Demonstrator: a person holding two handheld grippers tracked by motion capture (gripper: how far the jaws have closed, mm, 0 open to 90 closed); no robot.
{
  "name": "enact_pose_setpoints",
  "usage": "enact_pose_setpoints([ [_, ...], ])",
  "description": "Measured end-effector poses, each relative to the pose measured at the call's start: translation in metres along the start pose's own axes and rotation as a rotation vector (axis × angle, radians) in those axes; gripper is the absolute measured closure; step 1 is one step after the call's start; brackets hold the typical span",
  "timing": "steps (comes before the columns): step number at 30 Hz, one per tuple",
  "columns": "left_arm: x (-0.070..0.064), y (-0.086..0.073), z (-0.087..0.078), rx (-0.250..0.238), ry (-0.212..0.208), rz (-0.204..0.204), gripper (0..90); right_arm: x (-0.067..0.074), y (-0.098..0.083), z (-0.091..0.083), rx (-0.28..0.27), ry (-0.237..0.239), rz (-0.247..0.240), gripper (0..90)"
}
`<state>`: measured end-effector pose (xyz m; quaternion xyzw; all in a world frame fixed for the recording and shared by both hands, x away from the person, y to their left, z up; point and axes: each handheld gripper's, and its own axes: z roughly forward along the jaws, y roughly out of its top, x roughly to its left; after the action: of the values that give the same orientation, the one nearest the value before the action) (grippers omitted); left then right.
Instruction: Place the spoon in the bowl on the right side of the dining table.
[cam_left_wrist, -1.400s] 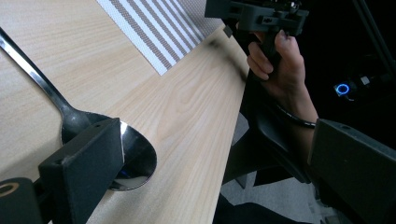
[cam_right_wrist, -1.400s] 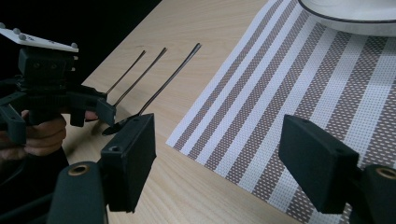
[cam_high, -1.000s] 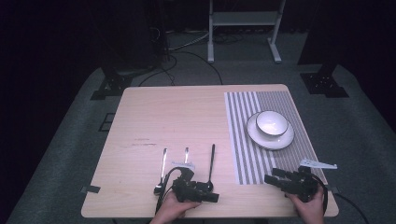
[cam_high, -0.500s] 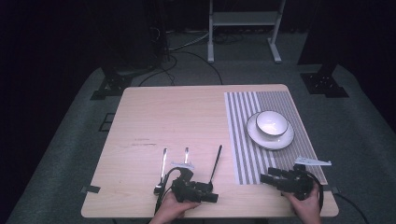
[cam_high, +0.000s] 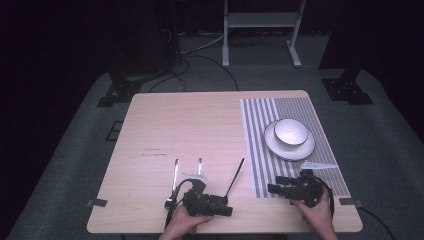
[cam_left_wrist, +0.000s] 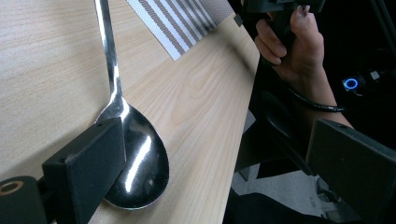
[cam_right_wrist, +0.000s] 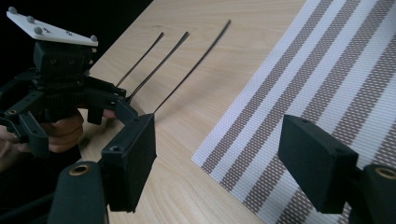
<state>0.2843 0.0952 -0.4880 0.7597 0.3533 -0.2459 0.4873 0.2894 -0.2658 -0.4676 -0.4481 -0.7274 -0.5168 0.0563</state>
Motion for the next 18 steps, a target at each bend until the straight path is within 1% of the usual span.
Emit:
enact_pose_setpoints([
  [3,0.001,0.0,-0.001,-0.003,0.002,-0.001,3.2,0.003,0.004,0.006,0.022,0.002,-0.01,26.5],
  [9,0.002,-0.001,-0.003,-0.009,0.005,-0.001,3.3,0.007,0.011,0.016,0.041,0.01,-0.025,26.5],
  [18,0.002,-0.001,-0.002,-0.009,0.005,0.0,3.4,0.009,0.011,0.015,0.039,0.009,-0.023,26.5],
])
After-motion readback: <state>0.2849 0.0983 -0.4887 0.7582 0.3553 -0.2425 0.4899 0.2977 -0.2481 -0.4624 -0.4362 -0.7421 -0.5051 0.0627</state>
